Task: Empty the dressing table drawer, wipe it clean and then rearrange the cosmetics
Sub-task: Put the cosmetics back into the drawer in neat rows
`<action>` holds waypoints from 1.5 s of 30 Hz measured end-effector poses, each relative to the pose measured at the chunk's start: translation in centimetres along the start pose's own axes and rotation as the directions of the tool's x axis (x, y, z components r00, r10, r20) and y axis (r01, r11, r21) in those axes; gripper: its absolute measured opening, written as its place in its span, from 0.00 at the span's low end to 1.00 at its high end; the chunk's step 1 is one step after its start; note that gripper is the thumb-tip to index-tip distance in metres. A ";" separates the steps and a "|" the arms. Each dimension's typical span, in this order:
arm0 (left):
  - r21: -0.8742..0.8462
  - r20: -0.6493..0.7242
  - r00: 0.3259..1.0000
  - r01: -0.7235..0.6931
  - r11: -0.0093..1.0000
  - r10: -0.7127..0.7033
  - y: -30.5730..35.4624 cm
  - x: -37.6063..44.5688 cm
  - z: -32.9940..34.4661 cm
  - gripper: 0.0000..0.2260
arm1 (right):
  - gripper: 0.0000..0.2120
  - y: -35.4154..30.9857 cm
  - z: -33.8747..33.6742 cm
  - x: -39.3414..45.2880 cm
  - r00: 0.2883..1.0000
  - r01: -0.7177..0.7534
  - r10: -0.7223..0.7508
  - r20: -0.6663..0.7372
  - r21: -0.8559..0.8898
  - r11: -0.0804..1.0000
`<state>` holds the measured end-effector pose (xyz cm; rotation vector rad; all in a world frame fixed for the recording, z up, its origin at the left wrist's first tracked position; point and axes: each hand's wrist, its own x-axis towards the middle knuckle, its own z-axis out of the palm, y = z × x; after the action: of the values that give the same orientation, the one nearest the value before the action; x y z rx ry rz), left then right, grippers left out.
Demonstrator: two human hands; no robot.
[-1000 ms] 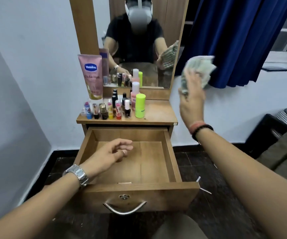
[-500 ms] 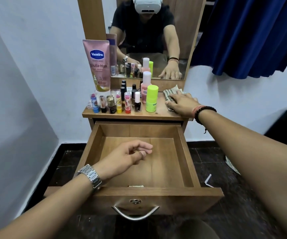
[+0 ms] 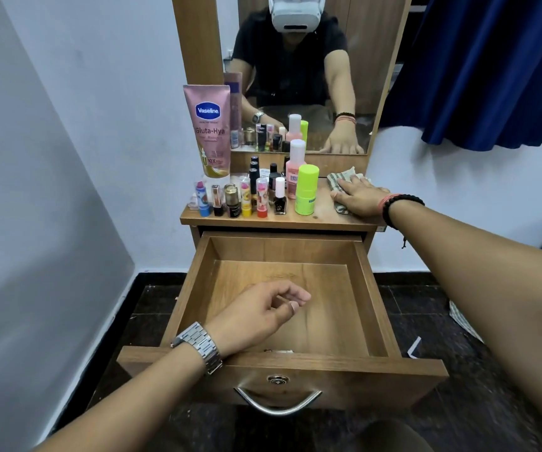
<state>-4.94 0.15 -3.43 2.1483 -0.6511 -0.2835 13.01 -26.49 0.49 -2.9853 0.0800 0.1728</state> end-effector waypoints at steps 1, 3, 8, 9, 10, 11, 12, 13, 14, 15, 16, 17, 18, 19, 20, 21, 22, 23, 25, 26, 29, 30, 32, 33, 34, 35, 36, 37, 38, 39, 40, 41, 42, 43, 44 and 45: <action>0.005 -0.014 1.000 -0.013 1.000 0.013 0.1 -0.1 -0.1 0.09 | 0.29 0.1 -0.3 -0.3 1.000 0.004 -0.004 0.011 0.018 1.000; -0.015 -0.068 0.997 -0.033 0.999 0.032 0.3 -0.5 -0.9 0.09 | 0.29 0.2 -1.0 -1.2 0.999 -0.003 0.007 -0.047 0.082 0.997; -0.006 -0.387 0.916 -0.122 0.993 0.110 1.0 -0.8 -5.8 0.08 | 0.30 -0.2 -2.3 -6.1 0.973 0.032 0.037 -0.229 0.291 0.956; 0.003 -0.474 0.872 -0.134 0.991 0.120 1.3 -0.5 -7.1 0.07 | 0.30 -0.5 -2.4 -7.5 0.971 0.061 0.025 -0.237 0.347 0.936; 0.007 -0.558 0.821 -0.142 0.990 0.122 1.6 0.0 -8.6 0.06 | 0.30 -0.8 -2.4 -9.0 0.969 0.091 0.011 -0.248 0.397 0.913; -0.006 -0.630 0.769 -0.150 0.989 0.113 2.0 0.7 -10.2 0.07 | 0.29 -1.1 -2.3 -10.6 0.965 0.121 -0.004 -0.262 0.431 0.894; -0.034 -0.691 0.717 -0.165 0.986 0.096 2.4 1.6 -11.8 0.08 | 0.29 -1.4 -2.1 -12.2 0.960 0.151 -0.023 -0.280 0.447 0.882; -0.061 -0.744 0.665 -0.179 0.982 0.075 2.8 2.7 -13.4 0.09 | 0.29 -1.8 -1.8 -13.9 0.955 0.183 -0.048 -0.293 0.454 0.872; -0.076 -0.787 0.615 -0.179 0.981 0.051 3.0 3.9 -15.0 0.11 | 0.29 -2.2 -1.5 -15.5 0.953 0.209 -0.075 -0.293 0.462 0.862; -0.074 -0.820 0.571 -0.168 0.983 0.036 3.3 5.0 -16.6 0.13 | 0.30 -2.7 -1.1 -17.2 0.955 0.228 -0.101 -0.280 0.472 0.852; -0.048 -0.844 0.536 -0.148 0.988 0.039 3.6 6.0 -17.9 0.15 | 0.32 -3.3 -0.7 -19.0 0.958 0.241 -0.126 -0.258 0.482 0.842; 0.012 -0.857 0.510 -0.120 0.993 0.072 3.9 6.9 -19.1 0.16 | 0.34 -3.8 -0.2 -20.7 0.958 0.258 -0.155 -0.239 0.495 0.830; 0.098 -0.857 0.499 -0.085 0.992 0.127 4.1 7.7 -20.0 0.17 | 0.37 -4.4 0.1 -22.3 0.957 0.278 -0.185 -0.225 0.514 0.812; 0.194 -0.842 0.505 -0.046 0.980 0.190 4.3 8.4 -20.7 0.17 | 0.39 -4.9 0.6 -23.8 0.955 0.291 -0.207 -0.212 0.537 0.792; 0.283 -0.816 0.524 -0.008 0.959 0.245 4.5 9.1 -21.4 0.18 | 0.40 -5.4 1.0 -25.2 0.954 0.297 -0.225 -0.196 0.549 0.781; 0.358 -0.784 0.553 0.029 0.933 0.283 4.6 9.7 -22.0 0.19 | 0.41 -5.7 1.4 -26.2 0.955 0.296 -0.240 -0.173 0.540 0.788; 0.415 -0.751 0.589 0.067 0.907 0.300 4.6 10.3 -22.5 0.19 | 0.42 -6.0 1.9 -27.1 0.956 0.293 -0.254 -0.147 0.510 0.809; 0.451 -0.720 0.629 0.105 0.886 0.293 4.6 10.7 -22.9 0.20 | 0.42 -6.3 2.4 -27.7 0.956 0.294 -0.268 -0.122 0.468 0.833; 0.507 -0.663 0.706 0.177 0.844 0.250 4.6 11.3 -23.5 0.20 | 0.38 -6.7 3.1 -28.3 0.955 0.294 -0.281 -0.094 0.409 0.864; 0.551 -0.630 0.738 0.205 0.809 0.242 4.6 11.3 -23.6 0.19 | 0.36 -6.8 3.4 -28.4 0.955 0.294 -0.283 -0.087 0.396 0.870; 0.673 -0.535 0.806 0.224 0.705 0.254 4.7 10.9 -23.9 0.16 | 0.33 -7.0 4.1 -28.6 0.954 0.296 -0.295 -0.060 0.376 0.878; 0.682 -0.530 0.807 0.223 0.697 0.260 4.7 10.7 -23.9 0.15 | 0.33 -6.9 4.2 -28.6 0.953 0.296 -0.297 -0.056 0.376 0.878; 0.667 -0.556 0.785 0.228 0.709 0.271 4.6 10.6 -23.9 0.13 | 0.34 -6.7 4.5 -28.7 0.953 0.296 -0.296 -0.059 0.377 0.878; 0.656 -0.576 0.769 0.234 0.717 0.276 4.6 10.6 -23.9 0.13 | 0.34 -6.6 4.6 -28.7 0.953 0.295 -0.296 -0.058 0.377 0.878; 0.646 -0.595 0.756 0.245 0.723 0.275 4.7 10.6 -24.0 0.13 | 0.36 -6.5 4.6 -28.8 0.953 0.295 -0.298 -0.054 0.378 0.877; 0.636 -0.610 0.746 0.260 0.726 0.267 4.7 10.6 -24.0 0.12 | 0.37 -6.5 4.7 -28.8 0.953 0.295 -0.299 -0.050 0.381 0.876; 0.629 -0.622 0.738 0.273 0.728 0.260 4.7 10.6 -24.1 0.11 | 0.37 -6.5 4.8 -28.9 0.953 0.294 -0.300 -0.048 0.385 0.875; 0.622 -0.632 0.731 0.283 0.730 0.255 4.8 10.6 -24.1 0.10 | 0.36 -6.5 4.9 -29.0 0.952 0.296 -0.302 -0.048 0.390 0.872; 0.621 -0.639 0.727 0.292 0.728 0.253 4.8 10.6 -24.1 0.09 | 0.34 -6.6 5.0 -29.0 0.950 0.301 -0.307 -0.050 0.396 0.868; 0.629 -0.639 0.726 0.302 0.716 0.254 4.9 10.6 -24.0 0.08 | 0.32 -6.7 5.1 -29.0 0.949 0.306 -0.313 -0.051 0.403 0.863; 0.644 -0.633 0.730 0.314 0.698 0.256 5.0 10.5 -23.9 0.08 | 0.32 -6.8 5.1 -29.0 0.947 0.310 -0.318 -0.050 0.409 0.858; 0.661 -0.626 0.736 0.326 0.676 0.258 5.2 10.4 -23.9 0.08 | 0.31 -6.9 5.1 -29.0 0.946 0.312 -0.321 -0.050 0.415 0.855; 0.675 -0.622 0.740 0.339 0.656 0.258 5.3 10.3 -23.9 0.08 | 0.31 -6.9 5.1 -29.1 0.945 0.313 -0.322 -0.053 0.421 0.851; 0.680 -0.624 0.738 0.351 0.644 0.257 5.4 10.2 -24.0 0.08 | 0.31 -7.0 5.1 -29.1 0.944 0.316 -0.324 -0.058 0.427 0.847; 0.673 -0.633 0.731 0.357 0.648 0.255 5.6 10.0 -24.1 0.08 | 0.31 -7.0 5.1 -29.1 0.943 0.320 -0.326 -0.063 0.432 0.843; 0.656 -0.649 0.718 0.358 0.665 0.254 5.8 9.7 -24.3 0.08 | 0.30 -6.9 5.0 -29.1 0.942 0.323 -0.327 -0.069 0.436 0.840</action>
<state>11.33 8.30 16.29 2.7811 -0.2269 0.9487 -15.98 -17.58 0.01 -2.4906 -0.3449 0.1069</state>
